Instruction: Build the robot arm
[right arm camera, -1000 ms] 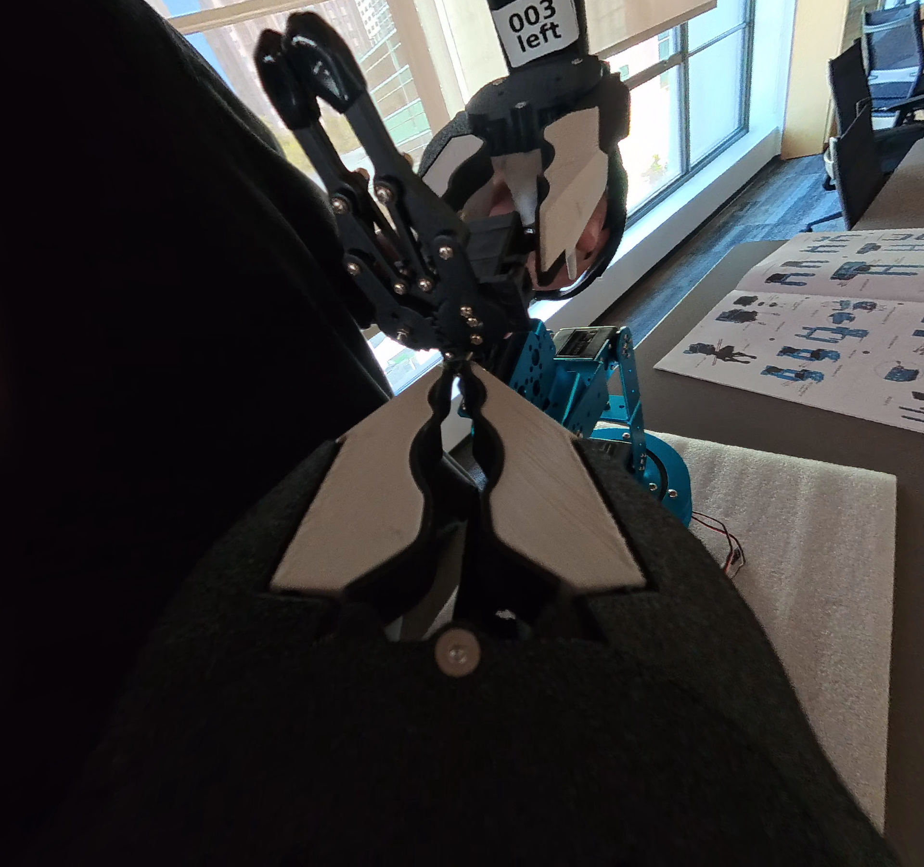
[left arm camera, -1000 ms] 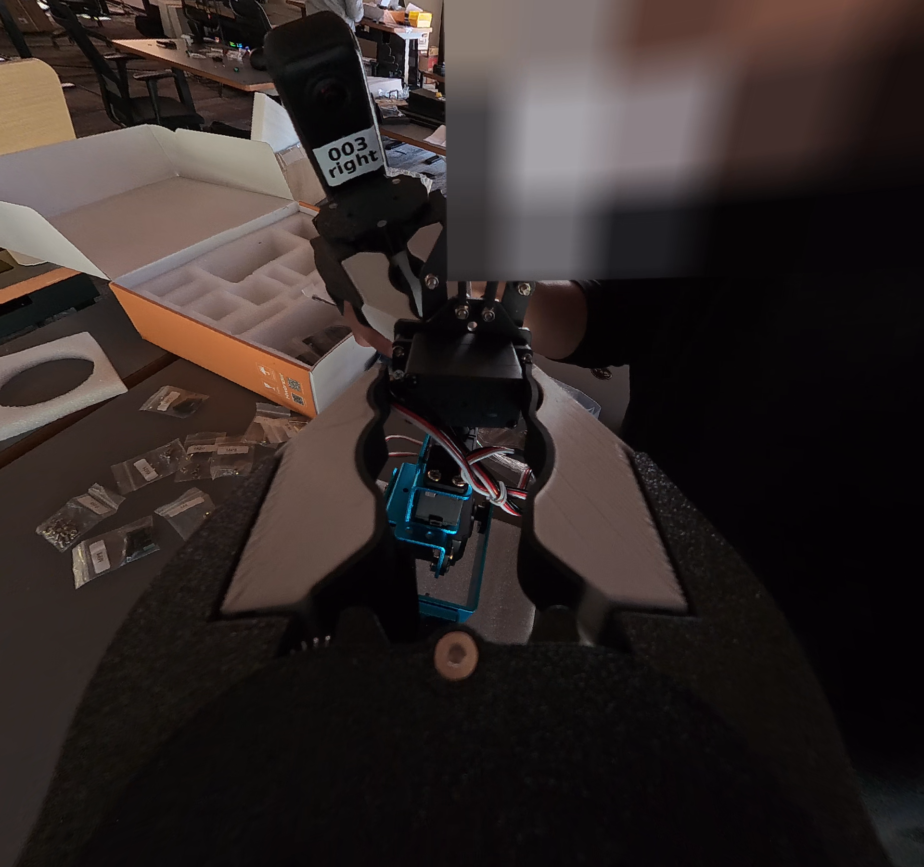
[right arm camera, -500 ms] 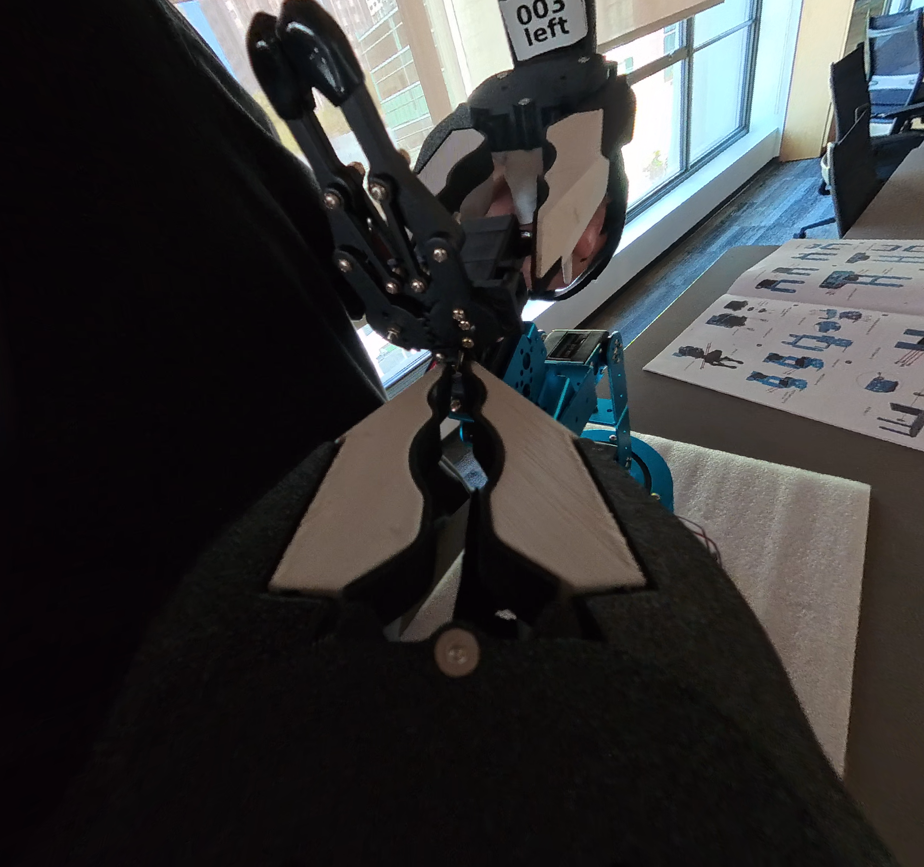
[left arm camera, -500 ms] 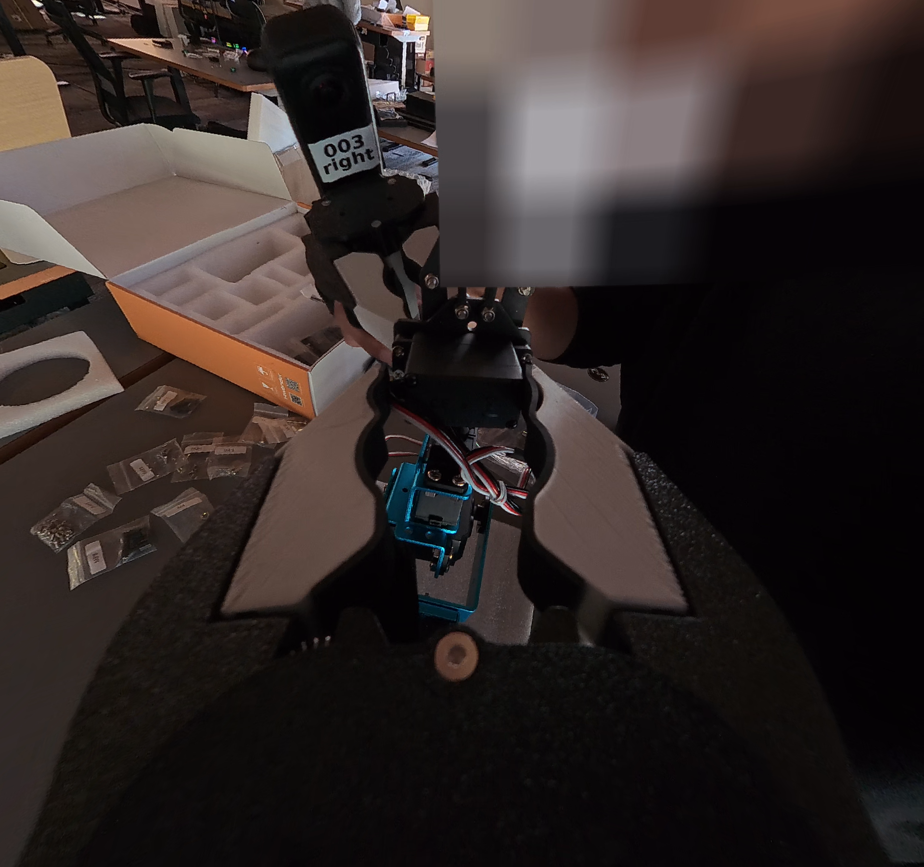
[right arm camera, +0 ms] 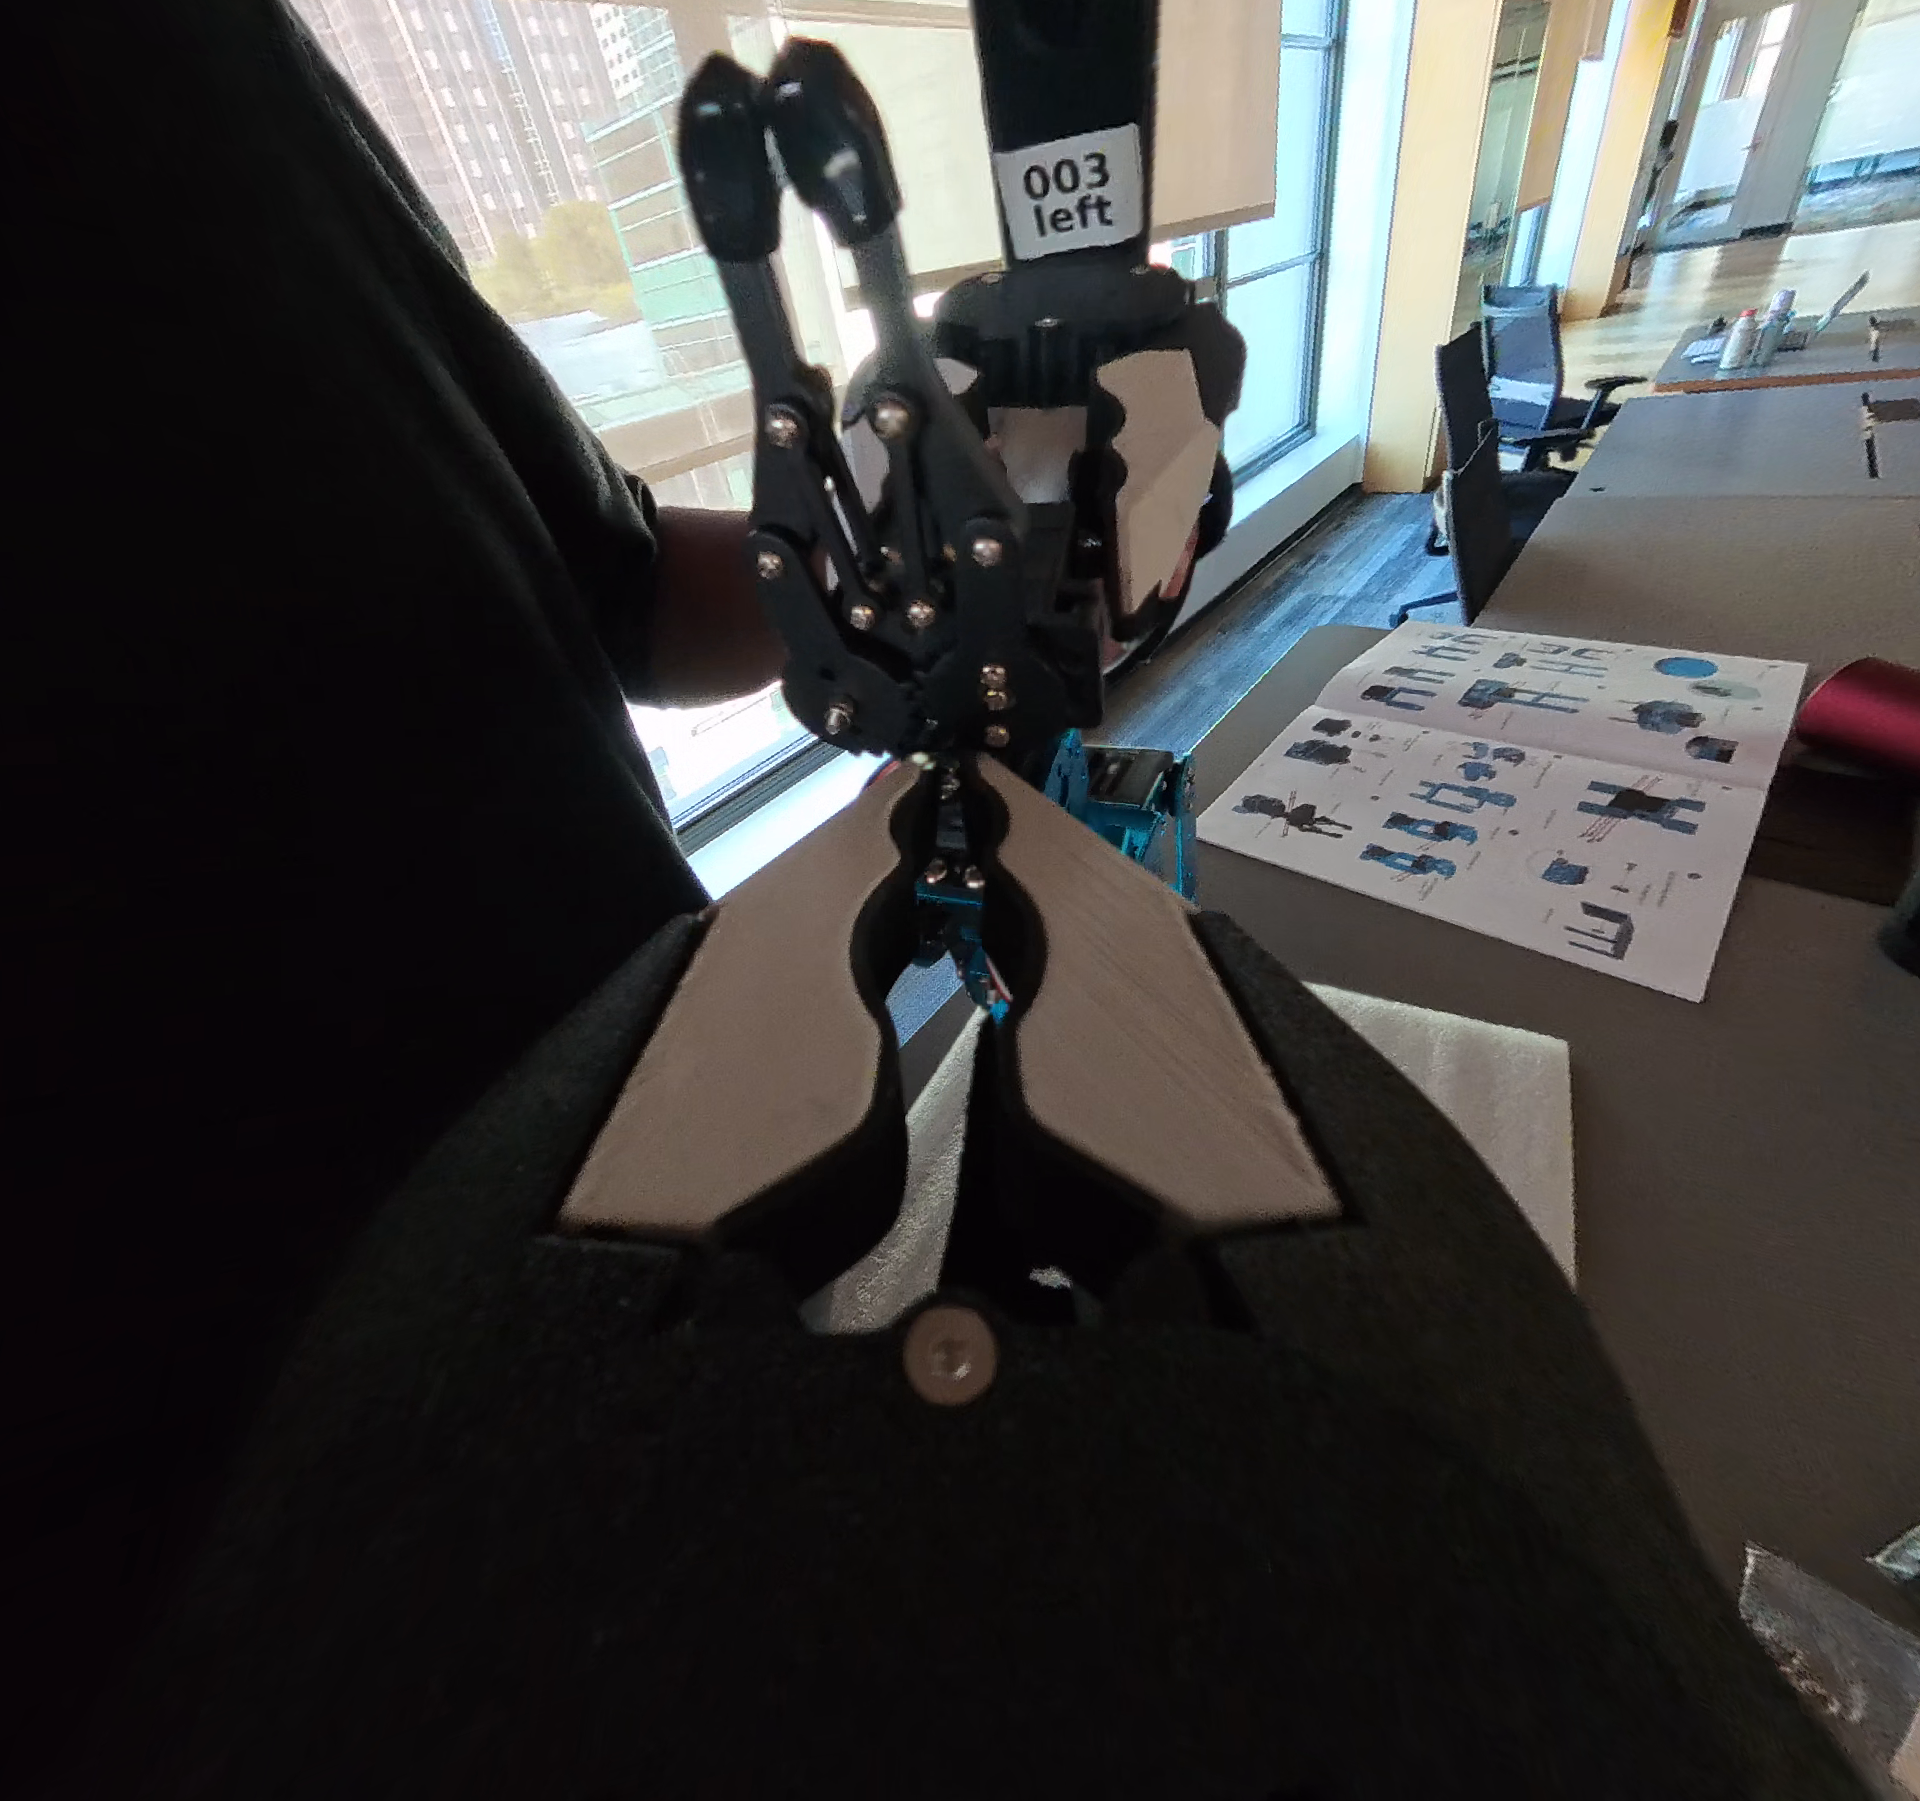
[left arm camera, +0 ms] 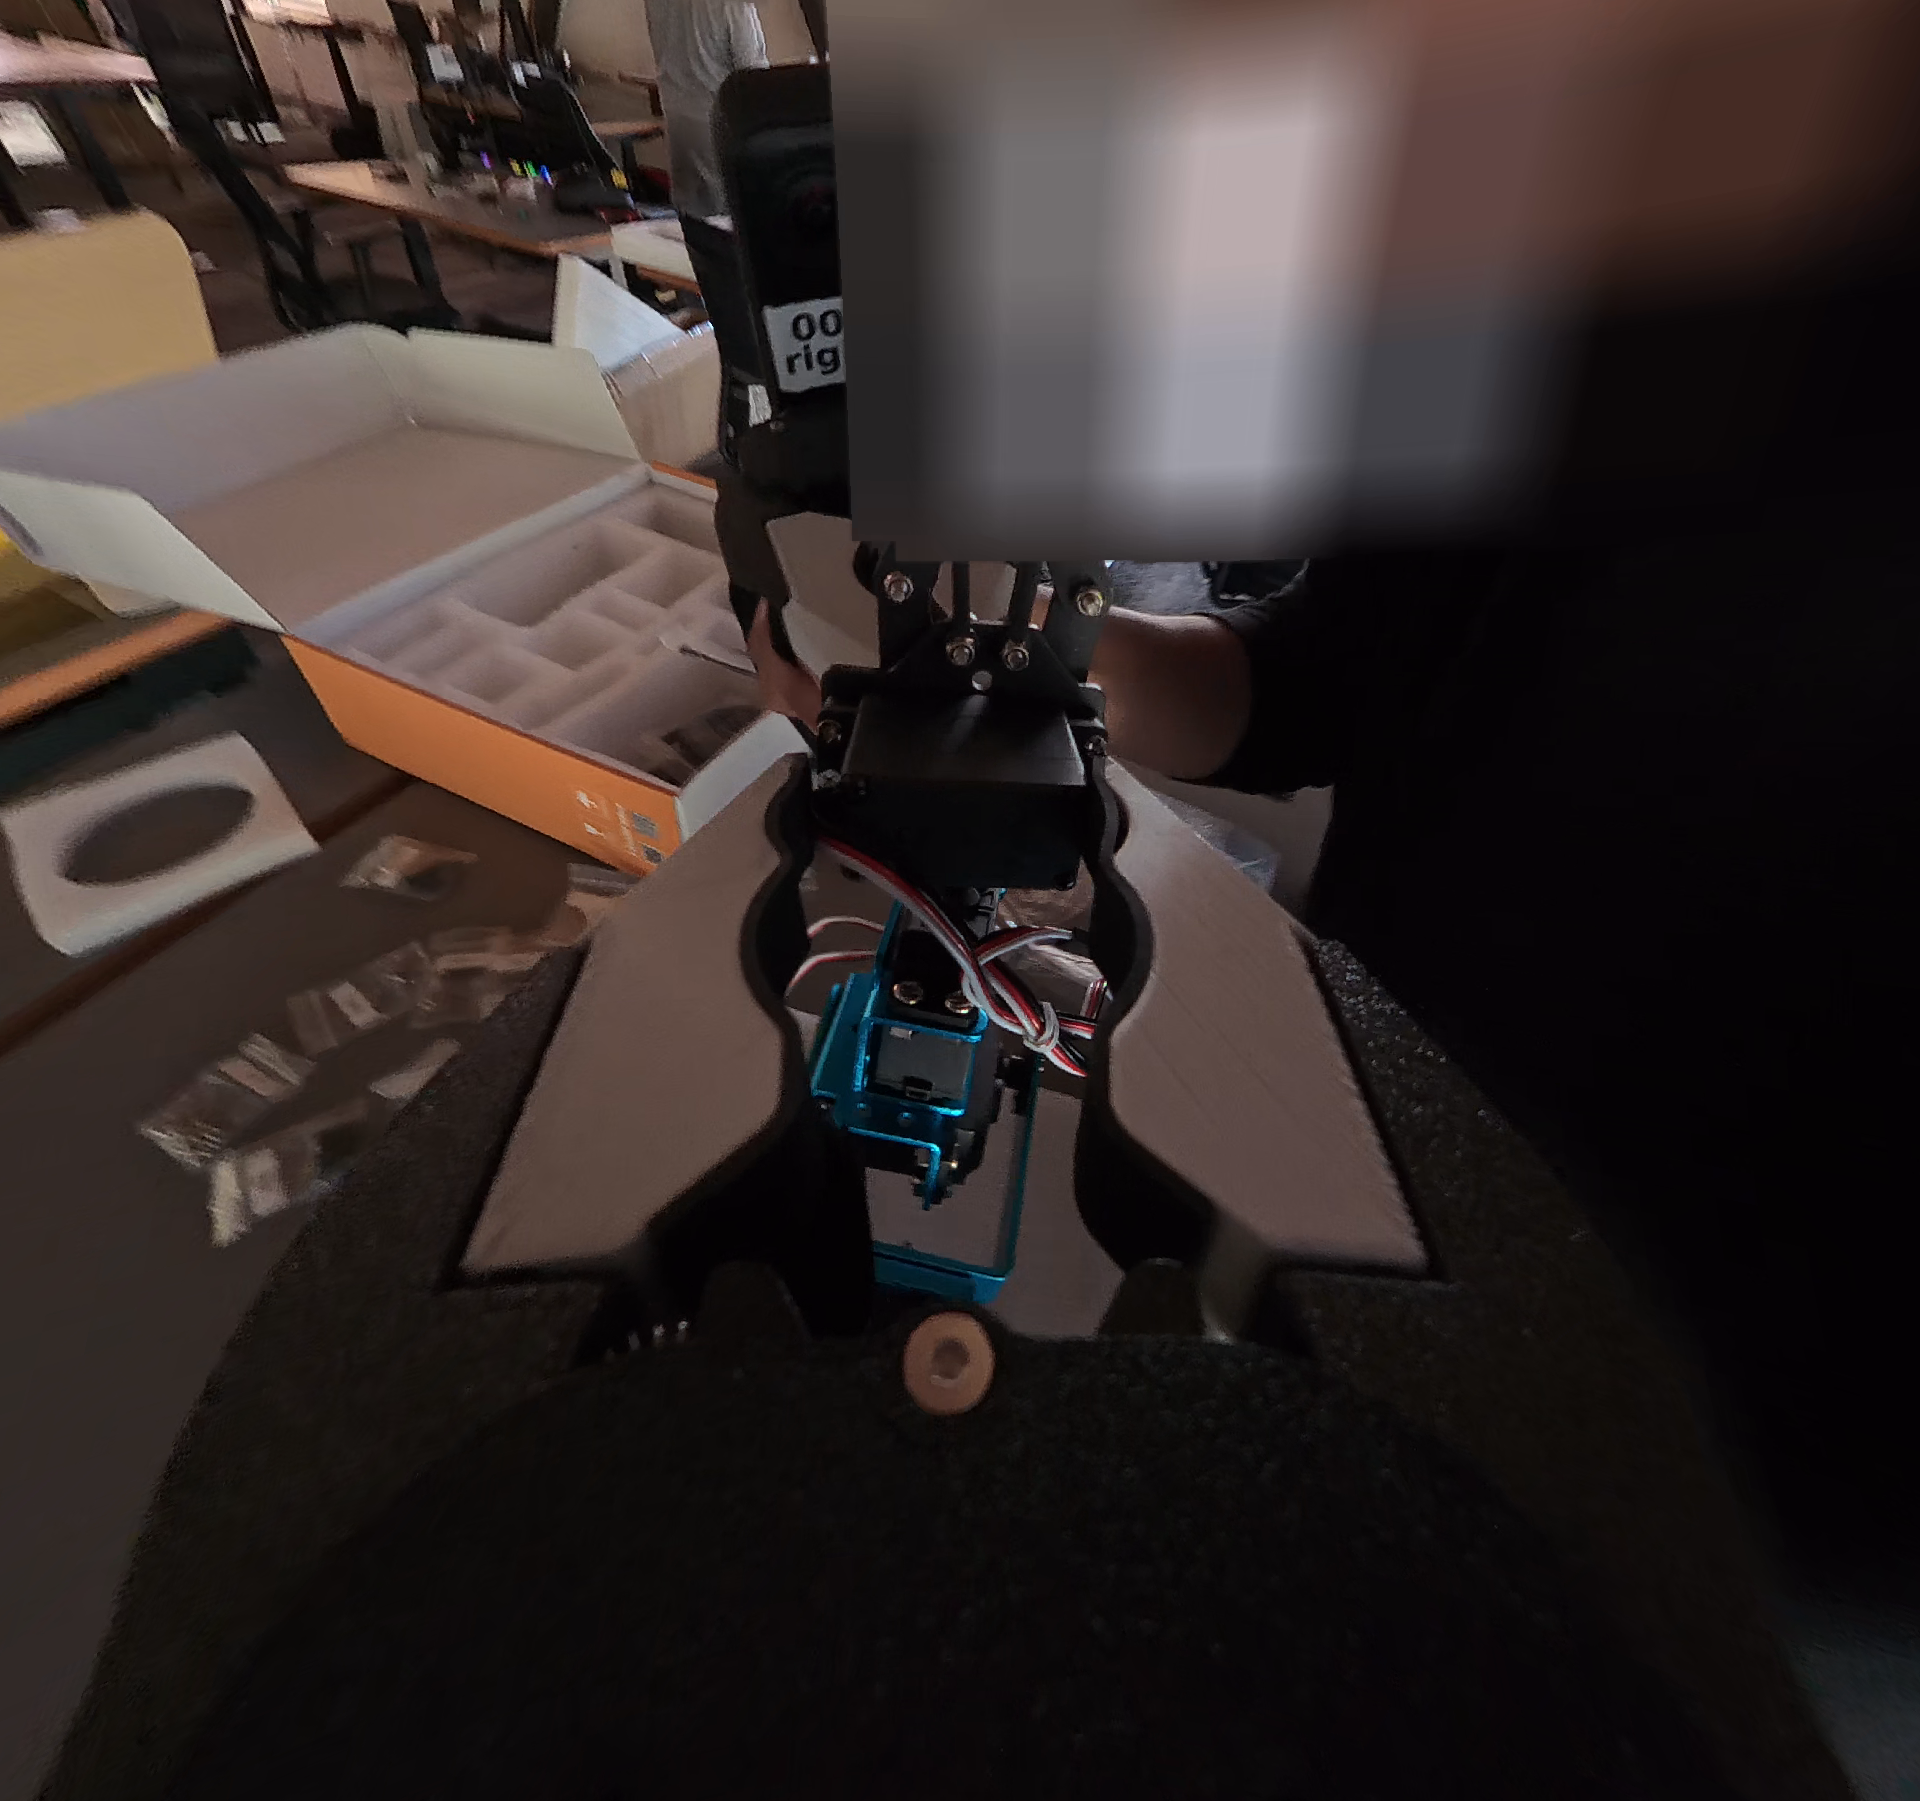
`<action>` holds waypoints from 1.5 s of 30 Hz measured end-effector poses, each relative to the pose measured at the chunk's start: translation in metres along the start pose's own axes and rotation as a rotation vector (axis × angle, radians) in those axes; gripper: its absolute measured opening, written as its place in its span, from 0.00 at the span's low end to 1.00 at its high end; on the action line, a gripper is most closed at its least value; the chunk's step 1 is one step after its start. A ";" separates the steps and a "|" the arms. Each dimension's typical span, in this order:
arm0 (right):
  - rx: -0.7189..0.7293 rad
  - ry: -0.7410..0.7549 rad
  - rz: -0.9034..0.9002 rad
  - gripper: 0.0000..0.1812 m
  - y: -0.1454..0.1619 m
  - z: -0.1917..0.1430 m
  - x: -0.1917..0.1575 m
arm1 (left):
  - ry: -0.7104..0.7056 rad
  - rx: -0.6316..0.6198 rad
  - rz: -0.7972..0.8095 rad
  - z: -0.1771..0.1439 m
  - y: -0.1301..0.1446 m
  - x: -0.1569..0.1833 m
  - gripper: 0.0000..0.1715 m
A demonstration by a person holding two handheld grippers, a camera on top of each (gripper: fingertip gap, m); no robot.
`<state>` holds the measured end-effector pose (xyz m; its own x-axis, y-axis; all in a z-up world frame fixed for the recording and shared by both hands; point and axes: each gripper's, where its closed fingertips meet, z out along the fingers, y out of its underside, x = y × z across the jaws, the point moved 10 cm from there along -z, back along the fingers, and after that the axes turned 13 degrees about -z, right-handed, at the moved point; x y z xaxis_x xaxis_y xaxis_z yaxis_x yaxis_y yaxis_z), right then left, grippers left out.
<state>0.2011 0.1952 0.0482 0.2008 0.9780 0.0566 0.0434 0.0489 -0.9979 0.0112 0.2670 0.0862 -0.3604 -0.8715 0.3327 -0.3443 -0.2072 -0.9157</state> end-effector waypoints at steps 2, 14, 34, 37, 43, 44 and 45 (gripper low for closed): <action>0.003 -0.031 0.032 0.01 0.002 0.000 0.000 | -0.002 0.000 0.042 0.001 0.001 0.002 0.30; 0.049 -0.046 0.075 0.01 0.010 0.002 0.003 | 0.012 0.007 0.035 0.003 0.002 0.001 0.30; 0.074 0.093 0.063 0.06 0.014 -0.001 0.000 | 0.013 0.011 0.017 0.002 0.002 0.000 0.30; 0.068 0.111 0.056 0.08 0.014 -0.001 -0.001 | 0.013 0.012 0.019 0.001 0.002 0.001 0.30; 0.077 0.134 0.050 0.08 0.016 -0.001 -0.002 | 0.012 0.014 0.024 0.002 0.002 0.002 0.30; 0.078 0.132 0.052 0.08 0.016 -0.001 -0.002 | 0.012 0.015 0.025 0.002 0.002 0.001 0.30; 0.079 0.131 0.059 0.08 0.016 0.000 -0.002 | 0.011 0.017 0.023 0.001 0.002 0.001 0.30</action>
<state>0.2019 0.1940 0.0323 0.3273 0.9449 -0.0037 -0.0479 0.0127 -0.9988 0.0112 0.2648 0.0840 -0.3775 -0.8713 0.3136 -0.3213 -0.1944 -0.9268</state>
